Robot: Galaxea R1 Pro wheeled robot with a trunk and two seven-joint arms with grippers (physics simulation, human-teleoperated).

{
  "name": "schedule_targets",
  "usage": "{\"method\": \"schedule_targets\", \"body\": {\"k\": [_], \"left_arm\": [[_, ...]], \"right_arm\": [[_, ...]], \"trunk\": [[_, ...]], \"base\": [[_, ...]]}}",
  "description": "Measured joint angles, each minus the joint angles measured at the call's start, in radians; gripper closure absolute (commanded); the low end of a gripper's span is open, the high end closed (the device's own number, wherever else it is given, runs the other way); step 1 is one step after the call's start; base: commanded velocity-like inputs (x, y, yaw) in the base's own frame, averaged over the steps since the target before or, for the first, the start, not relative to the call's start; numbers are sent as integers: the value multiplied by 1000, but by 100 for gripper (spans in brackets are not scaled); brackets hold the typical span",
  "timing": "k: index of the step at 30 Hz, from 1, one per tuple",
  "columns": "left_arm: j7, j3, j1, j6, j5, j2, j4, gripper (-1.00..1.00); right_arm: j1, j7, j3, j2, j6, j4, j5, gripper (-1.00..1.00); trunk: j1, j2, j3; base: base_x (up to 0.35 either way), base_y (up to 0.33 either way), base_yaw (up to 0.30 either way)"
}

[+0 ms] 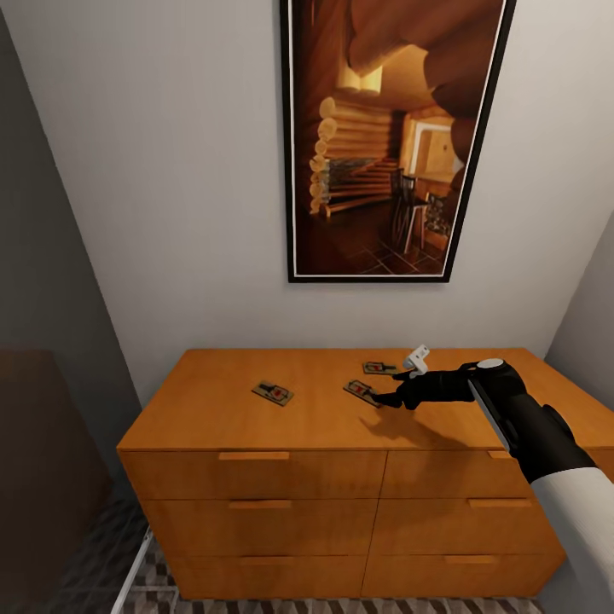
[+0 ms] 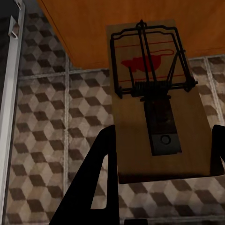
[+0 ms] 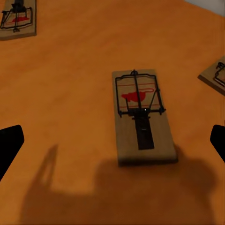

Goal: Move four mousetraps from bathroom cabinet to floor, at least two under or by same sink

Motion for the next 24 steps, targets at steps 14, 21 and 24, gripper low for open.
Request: {"method": "schedule_targets", "body": {"k": [14, 21, 24], "left_arm": [[-1, 0, 0, 0, 0, 0, 0, 100], [-2, 0, 3, 0, 0, 0, 0, 100], [-2, 0, 4, 0, 0, 0, 0, 100]], "right_arm": [[1, -1, 0, 0, -1, 10, 0, -100], [1, -1, 0, 0, -1, 14, 0, -100], [1, -1, 0, 0, -2, 27, 0, -100]], "trunk": [[0, 0, 0], [0, 0, 0], [0, 0, 0]], "base": [[138, 0, 0], [8, 0, 0], [0, 0, 0]]}}
